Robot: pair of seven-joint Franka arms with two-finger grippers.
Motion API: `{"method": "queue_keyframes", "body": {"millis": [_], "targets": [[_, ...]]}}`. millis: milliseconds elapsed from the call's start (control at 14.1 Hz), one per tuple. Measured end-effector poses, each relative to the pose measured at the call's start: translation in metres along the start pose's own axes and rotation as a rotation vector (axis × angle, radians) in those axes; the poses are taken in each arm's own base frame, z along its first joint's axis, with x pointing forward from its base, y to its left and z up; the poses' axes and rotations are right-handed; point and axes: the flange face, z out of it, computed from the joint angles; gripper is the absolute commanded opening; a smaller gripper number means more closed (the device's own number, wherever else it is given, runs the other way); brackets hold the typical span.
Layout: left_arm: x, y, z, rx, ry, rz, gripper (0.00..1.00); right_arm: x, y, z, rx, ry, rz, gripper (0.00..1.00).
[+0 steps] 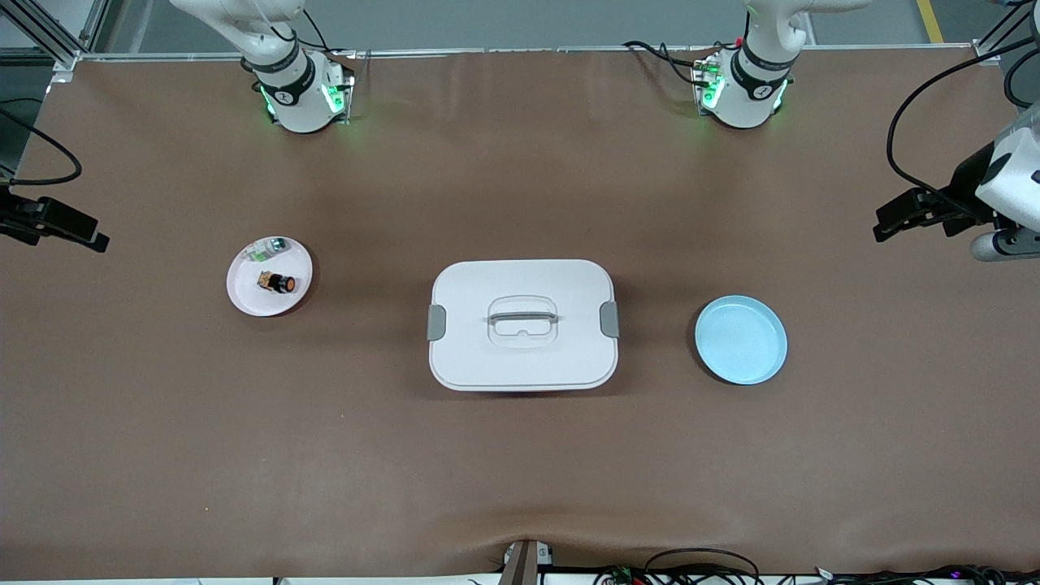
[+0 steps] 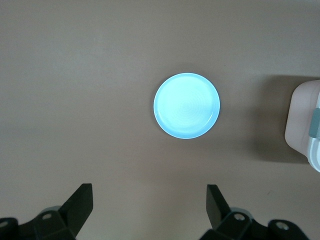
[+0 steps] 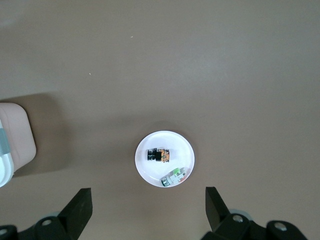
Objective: Transfer orange switch to right arm and place
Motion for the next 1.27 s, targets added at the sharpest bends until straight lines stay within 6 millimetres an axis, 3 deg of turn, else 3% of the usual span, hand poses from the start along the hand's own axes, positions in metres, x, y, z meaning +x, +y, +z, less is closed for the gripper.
{"method": "queue_keyframes", "body": {"millis": [212, 566, 1274], "targets": [[0.0, 0.0, 0.0, 0.0, 0.0, 0.0, 1.0, -0.001, 0.013, 0.0, 0.017, -0.011, 0.023, 1.0], [0.0, 0.0, 0.0, 0.0, 0.0, -0.001, 1.0, -0.003, -0.01, -0.001, 0.017, -0.012, -0.017, 1.0], [0.0, 0.0, 0.0, 0.0, 0.0, -0.001, 1.0, -0.002, -0.006, -0.002, -0.006, -0.008, -0.013, 1.0]]}}
